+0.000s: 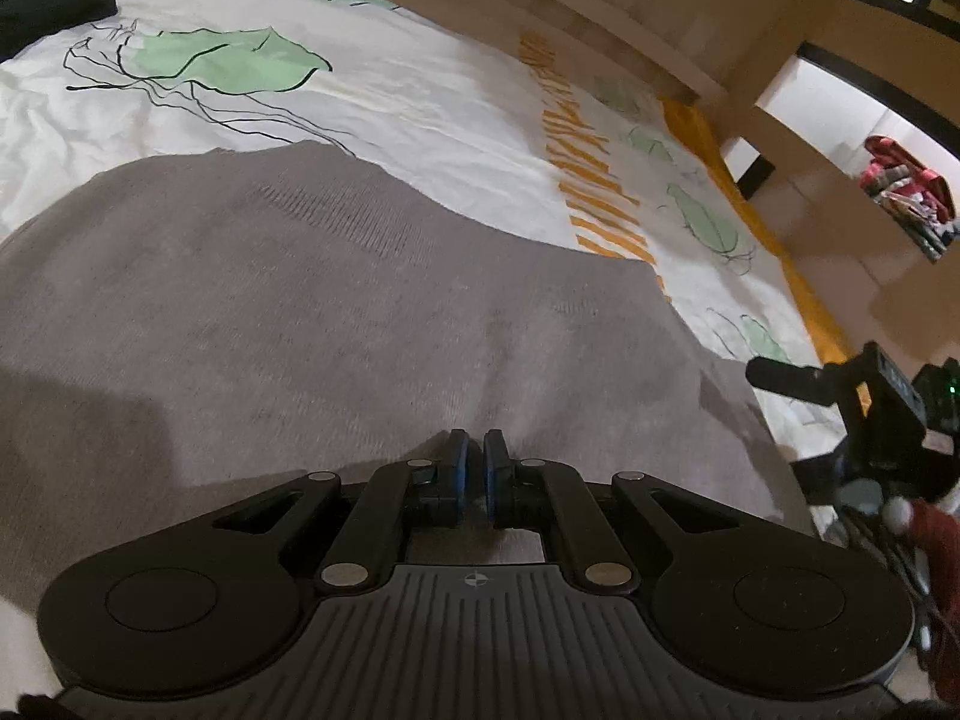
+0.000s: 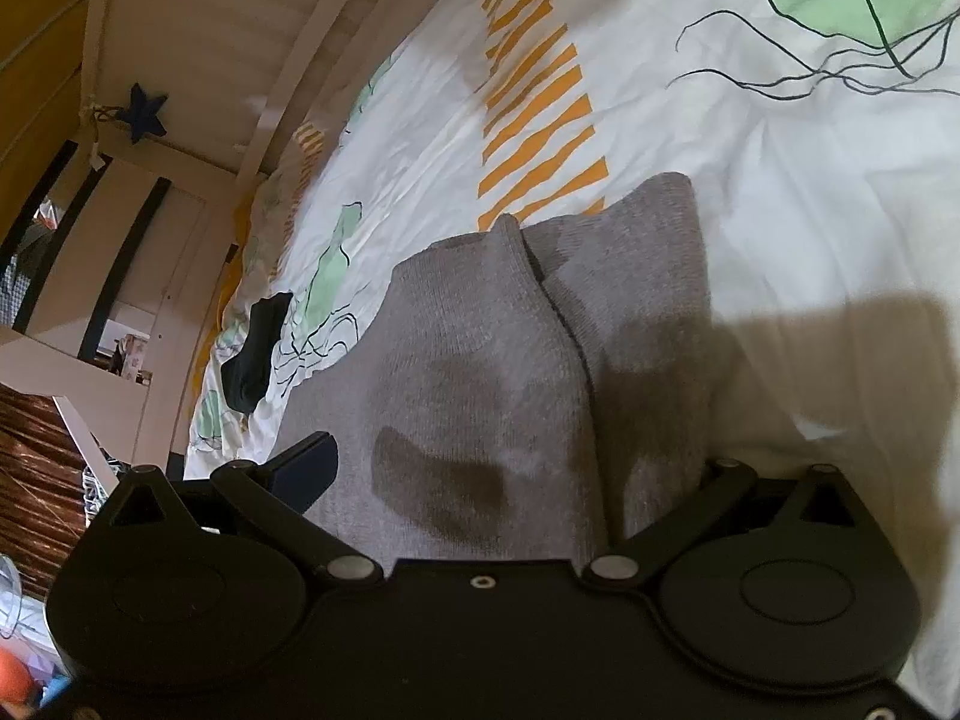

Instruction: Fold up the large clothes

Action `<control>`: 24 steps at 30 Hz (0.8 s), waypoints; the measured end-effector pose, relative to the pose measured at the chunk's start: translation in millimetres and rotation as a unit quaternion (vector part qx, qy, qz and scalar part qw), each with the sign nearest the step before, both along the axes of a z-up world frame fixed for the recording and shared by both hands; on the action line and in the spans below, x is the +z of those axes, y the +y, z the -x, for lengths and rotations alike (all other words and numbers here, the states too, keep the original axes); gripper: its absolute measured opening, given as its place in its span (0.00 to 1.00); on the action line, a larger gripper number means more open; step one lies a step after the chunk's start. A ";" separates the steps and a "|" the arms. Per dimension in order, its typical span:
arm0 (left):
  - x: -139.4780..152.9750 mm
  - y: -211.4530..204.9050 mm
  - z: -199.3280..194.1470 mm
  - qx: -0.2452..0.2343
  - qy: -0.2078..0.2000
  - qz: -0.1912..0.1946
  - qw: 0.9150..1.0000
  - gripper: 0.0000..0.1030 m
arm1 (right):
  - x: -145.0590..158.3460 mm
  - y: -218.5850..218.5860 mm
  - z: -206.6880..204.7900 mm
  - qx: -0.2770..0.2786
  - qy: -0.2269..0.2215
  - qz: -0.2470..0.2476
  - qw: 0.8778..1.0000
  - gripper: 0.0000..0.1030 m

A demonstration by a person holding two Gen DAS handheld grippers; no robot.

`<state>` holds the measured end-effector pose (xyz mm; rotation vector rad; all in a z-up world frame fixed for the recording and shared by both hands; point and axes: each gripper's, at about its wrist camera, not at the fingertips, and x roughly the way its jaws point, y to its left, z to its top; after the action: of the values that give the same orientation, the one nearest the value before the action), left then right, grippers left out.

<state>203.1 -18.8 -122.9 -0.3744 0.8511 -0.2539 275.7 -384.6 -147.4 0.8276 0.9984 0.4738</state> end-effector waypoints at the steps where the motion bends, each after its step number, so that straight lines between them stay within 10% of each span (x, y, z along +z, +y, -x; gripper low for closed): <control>1: -0.2 -0.3 1.5 -0.001 -0.002 -0.002 1.000 0.07 | 0.2 0.3 0.9 0.001 -0.001 0.001 1.000 1.00; 14: -8.6 -2.9 3.8 -0.004 -0.017 -0.002 1.000 0.07 | 10.6 15.3 16.5 0.048 -0.022 0.032 0.998 0.99; 19: -9.9 1.6 3.5 -0.005 -0.015 0.015 1.000 0.07 | 17.7 23.1 26.1 0.051 -0.034 0.103 0.993 0.49; 24: -7.9 6.8 4.3 -0.012 -0.014 0.026 1.000 0.07 | 33.7 16.6 36.0 0.014 -0.039 0.058 0.997 0.37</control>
<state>198.9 -12.0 -130.7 -0.4088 0.8233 -0.3024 239.7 -368.0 -113.6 0.6875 0.9561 0.4649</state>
